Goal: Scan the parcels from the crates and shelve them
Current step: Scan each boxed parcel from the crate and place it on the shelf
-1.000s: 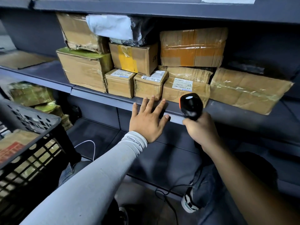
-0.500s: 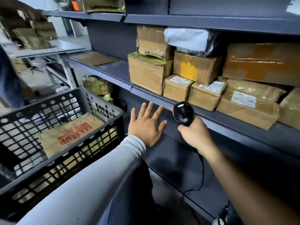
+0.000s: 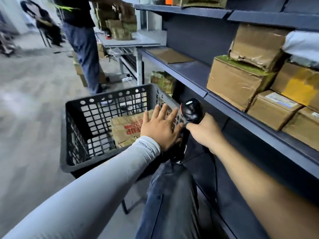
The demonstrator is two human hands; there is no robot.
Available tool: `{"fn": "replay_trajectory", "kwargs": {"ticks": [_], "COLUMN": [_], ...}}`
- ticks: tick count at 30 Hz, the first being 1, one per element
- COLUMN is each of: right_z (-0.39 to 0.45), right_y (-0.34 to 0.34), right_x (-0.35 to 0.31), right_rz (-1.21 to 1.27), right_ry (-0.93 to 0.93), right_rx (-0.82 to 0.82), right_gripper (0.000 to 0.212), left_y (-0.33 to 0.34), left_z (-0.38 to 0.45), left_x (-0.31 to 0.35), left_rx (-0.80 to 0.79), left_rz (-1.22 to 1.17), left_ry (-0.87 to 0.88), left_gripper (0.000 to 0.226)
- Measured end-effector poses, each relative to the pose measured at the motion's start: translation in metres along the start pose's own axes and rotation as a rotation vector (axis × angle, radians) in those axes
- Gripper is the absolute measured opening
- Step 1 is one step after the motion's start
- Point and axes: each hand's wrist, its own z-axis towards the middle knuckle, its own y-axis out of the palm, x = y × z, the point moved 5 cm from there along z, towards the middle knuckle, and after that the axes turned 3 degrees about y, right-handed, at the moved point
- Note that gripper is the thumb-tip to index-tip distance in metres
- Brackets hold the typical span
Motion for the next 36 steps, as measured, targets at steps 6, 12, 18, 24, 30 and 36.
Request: {"fn": "replay_trajectory", "kwargs": {"ticks": [6, 12, 18, 24, 30, 36], "right_z": [0.019, 0.04, 0.057, 0.064, 0.066, 0.076], "right_y": [0.056, 0.119, 0.174, 0.207, 0.234, 0.231], "right_x": [-0.068, -0.112, -0.125, -0.105, -0.082, -0.074], "right_rz": [-0.076, -0.242, -0.375, -0.559, -0.647, -0.544], "right_ry": [-0.118, -0.156, -0.051, 0.148, 0.321, 0.409], "right_rx": [-0.143, -0.43, -0.673, -0.894, -1.048, -1.03], "right_gripper": [0.023, 0.011, 0.026, 0.039, 0.069, 0.032], "left_y": [-0.005, 0.009, 0.027, 0.061, 0.071, 0.069], "left_z": [-0.004, -0.021, -0.037, -0.044, -0.045, -0.041], "left_x": [-0.083, -0.151, -0.184, -0.188, -0.176, -0.169], "left_rx": [-0.1, -0.286, -0.436, -0.691, -0.802, -0.762], "left_rz": [0.005, -0.019, -0.058, -0.155, -0.08, -0.048], "left_ry": [-0.187, -0.32, -0.373, -0.394, -0.282, -0.18], "left_gripper": [0.069, 0.071, 0.081, 0.108, 0.093, 0.092]}}
